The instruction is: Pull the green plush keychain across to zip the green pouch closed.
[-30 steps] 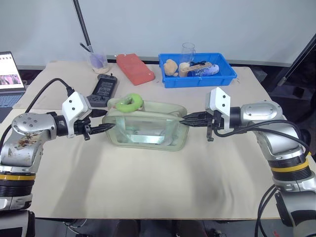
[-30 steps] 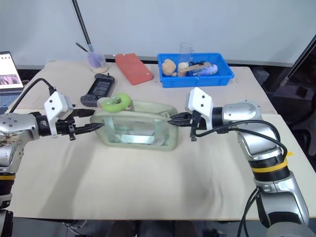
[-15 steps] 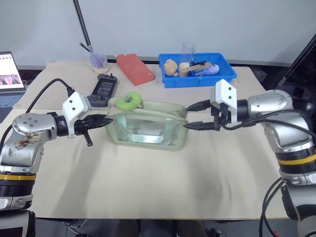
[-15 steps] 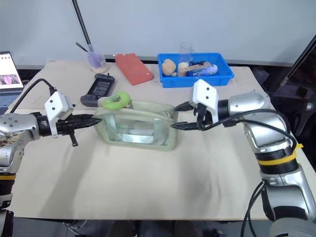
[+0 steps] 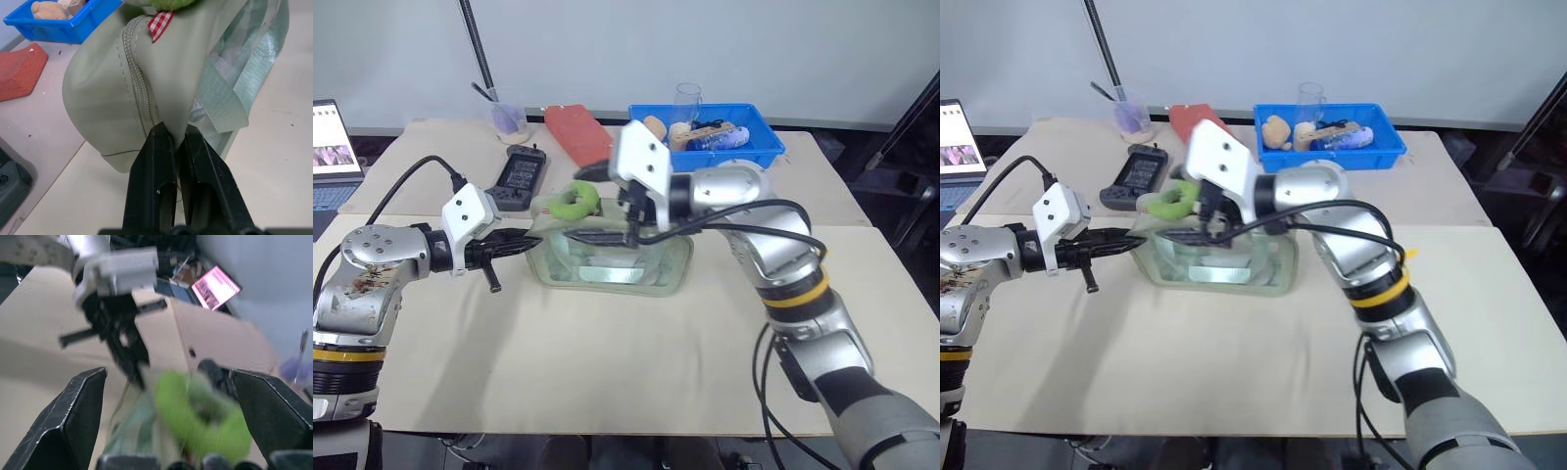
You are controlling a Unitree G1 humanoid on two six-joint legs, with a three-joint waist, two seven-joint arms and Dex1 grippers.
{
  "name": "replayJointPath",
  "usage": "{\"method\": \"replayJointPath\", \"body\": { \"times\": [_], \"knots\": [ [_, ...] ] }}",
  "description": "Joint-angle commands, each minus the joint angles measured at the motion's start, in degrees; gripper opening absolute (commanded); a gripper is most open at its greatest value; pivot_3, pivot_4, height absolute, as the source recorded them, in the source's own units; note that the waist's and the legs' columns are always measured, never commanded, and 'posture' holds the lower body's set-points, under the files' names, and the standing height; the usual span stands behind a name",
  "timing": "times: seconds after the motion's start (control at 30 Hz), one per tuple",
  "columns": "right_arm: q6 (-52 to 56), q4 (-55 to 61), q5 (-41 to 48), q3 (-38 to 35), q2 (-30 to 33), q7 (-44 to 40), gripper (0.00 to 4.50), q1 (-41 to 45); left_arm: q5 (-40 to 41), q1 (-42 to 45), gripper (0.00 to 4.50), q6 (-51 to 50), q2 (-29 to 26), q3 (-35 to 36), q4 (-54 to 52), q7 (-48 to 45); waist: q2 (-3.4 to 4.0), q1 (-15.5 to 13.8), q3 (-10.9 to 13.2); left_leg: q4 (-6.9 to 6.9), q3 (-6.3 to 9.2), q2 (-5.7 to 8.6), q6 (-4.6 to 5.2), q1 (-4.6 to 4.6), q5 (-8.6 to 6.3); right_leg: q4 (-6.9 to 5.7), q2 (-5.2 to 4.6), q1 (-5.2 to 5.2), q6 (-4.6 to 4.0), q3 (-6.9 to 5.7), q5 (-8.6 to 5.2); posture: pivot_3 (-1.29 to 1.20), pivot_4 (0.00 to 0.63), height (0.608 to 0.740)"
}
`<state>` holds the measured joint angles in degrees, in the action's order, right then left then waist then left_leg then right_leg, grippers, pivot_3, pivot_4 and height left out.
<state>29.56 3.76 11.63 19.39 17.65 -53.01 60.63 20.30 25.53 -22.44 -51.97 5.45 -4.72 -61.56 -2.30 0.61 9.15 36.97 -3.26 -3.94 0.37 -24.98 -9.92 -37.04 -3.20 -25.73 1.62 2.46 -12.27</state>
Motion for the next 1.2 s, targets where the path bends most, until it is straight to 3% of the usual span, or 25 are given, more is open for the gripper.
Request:
{"method": "replayJointPath", "body": {
  "times": [0.03,0.1,0.13,0.5,0.57,0.9,1.2],
  "knots": [
    [-3.19,-2.65,-2.45,0.66,-0.64,0.57,4.46,1.12,0.14,0.43,0.0,-0.33,-0.25,0.01,-2.23,0.12,0.0,0.0,0.0,0.0,0.0,0.0,0.0,0.0,0.0,0.0,0.0,0.0,0.0,0.0,0.0,0.0,0.15,0.74],
    [-4.29,-4.38,-3.51,1.48,-0.71,0.1,4.46,1.21,0.31,0.08,0.0,-0.51,-0.19,0.03,-2.69,0.1,0.0,0.03,0.0,0.0,0.0,0.0,0.0,-0.02,0.0,0.0,0.0,-0.01,0.0,0.0,0.0,0.0,0.15,0.74],
    [-4.84,-5.26,-3.98,1.83,-0.67,-0.14,4.22,1.19,0.34,-0.05,0.0,-0.56,-0.15,0.01,-2.86,0.11,0.0,0.06,0.0,0.0,0.0,0.0,0.0,-0.02,0.0,0.0,0.0,-0.02,0.0,0.0,0.0,0.0,0.15,0.74],
    [-3.46,-5.88,-2.9,-0.47,-1.35,-2.6,0.5,1.5,0.58,-0.57,0.0,-0.61,0.07,0.2,-2.95,0.15,0.0,0.12,0.0,-0.01,0.0,-0.01,0.0,-0.07,0.0,-0.03,0.01,-0.13,-0.01,0.0,0.01,0.0,0.15,0.74],
    [-1.79,-4.84,-1.75,-1.45,-1.11,-2.91,0.02,1.51,0.49,-0.59,0.0,-0.56,0.04,0.08,-2.74,0.04,0.0,0.11,0.0,-0.01,0.0,-0.01,0.0,-0.08,0.0,-0.03,0.01,-0.13,-0.01,0.0,0.01,0.0,0.15,0.74],
    [11.23,-2.14,5.67,-11.63,3.68,0.8,0.02,1.03,-0.57,0.1,0.0,0.6,0.11,-0.72,-0.78,0.0,0.0,0.12,0.0,-0.01,0.0,-0.01,0.0,-0.2,0.0,-0.04,0.01,-0.26,-0.03,0.0,0.02,0.0,0.15,0.74],
    [11.88,2.46,6.05,-9.99,2.81,4.2,0.02,-2.4,-1.74,2.55,0.0,2.3,-0.55,-1.82,2.63,-1.36,-0.02,0.54,-0.01,-0.03,0.0,-0.03,0.01,-0.2,0.0,-0.08,0.07,-0.32,-0.05,0.02,0.03,0.0,0.15,0.74]
  ]
}}
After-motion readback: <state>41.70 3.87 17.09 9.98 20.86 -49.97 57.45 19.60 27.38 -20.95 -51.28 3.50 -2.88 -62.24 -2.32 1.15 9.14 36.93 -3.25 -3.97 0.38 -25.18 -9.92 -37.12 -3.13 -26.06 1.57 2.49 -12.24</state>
